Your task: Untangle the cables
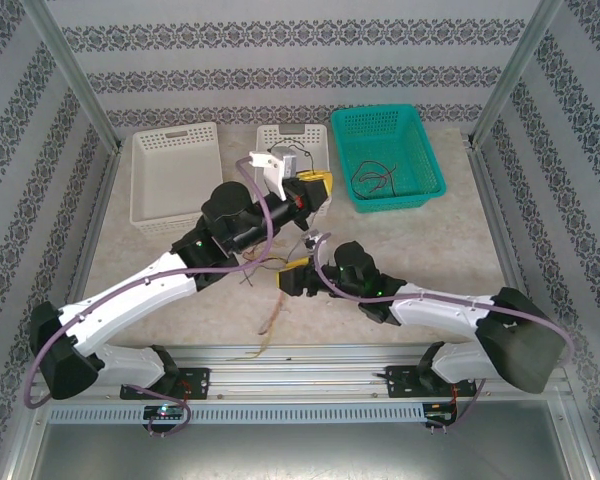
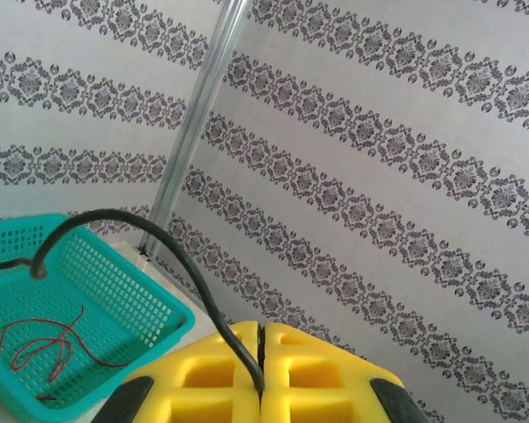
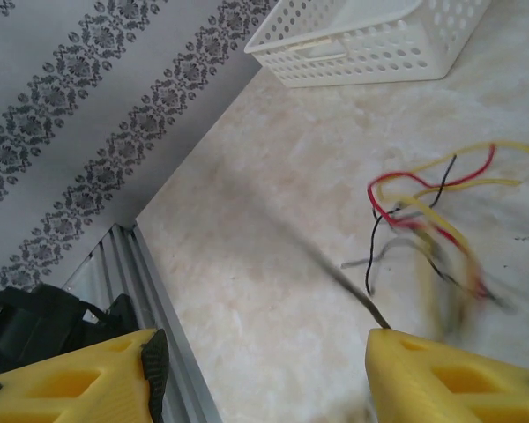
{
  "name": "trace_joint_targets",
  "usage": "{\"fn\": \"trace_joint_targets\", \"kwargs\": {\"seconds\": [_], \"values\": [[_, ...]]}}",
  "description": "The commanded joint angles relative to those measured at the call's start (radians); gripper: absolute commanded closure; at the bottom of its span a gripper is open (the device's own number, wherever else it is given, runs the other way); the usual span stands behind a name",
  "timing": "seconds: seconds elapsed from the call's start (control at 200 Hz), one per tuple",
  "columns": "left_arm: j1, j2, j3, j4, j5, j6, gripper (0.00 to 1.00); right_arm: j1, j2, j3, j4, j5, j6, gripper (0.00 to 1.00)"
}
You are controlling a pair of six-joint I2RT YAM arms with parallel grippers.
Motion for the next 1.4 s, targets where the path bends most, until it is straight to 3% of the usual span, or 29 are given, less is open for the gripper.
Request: {"fn": "trace_joint_targets", "kwargs": {"seconds": [0.0, 0.185, 0.43, 0.809, 1.094, 1.259, 1.394], "values": [[-0.012, 0.010, 0.034, 0.094, -0.038, -0.012, 1.00, 0.010, 0.058, -0.031, 0.156, 0.030, 0.038, 0.39], [-0.011, 0.008, 0.056, 0.051, -0.085, 0.060, 1.00, 0.040, 0.073, -0.018, -0.002, 0.134, -0.006, 0.40], [0.012, 0.015, 0.129, -0.044, -0.146, 0.185, 1.00, 0.076, -0.088, -0.066, -0.148, 0.237, -0.039, 0.40], [0.034, 0.091, 0.209, -0.064, -0.184, 0.251, 1.00, 0.106, -0.220, -0.097, -0.301, 0.271, 0.007, 0.39], [0.043, 0.159, 0.241, -0.085, -0.188, 0.267, 1.00, 0.109, -0.478, -0.128, -0.354, 0.158, -0.079, 0.32], [0.047, 0.194, 0.252, -0.079, -0.196, 0.267, 1.00, 0.108, -0.533, -0.104, -0.531, 0.216, -0.082, 0.31], [0.052, 0.213, 0.273, -0.080, -0.196, 0.270, 1.00, 0.106, -0.485, -0.086, -0.671, 0.299, -0.042, 0.31]]}}
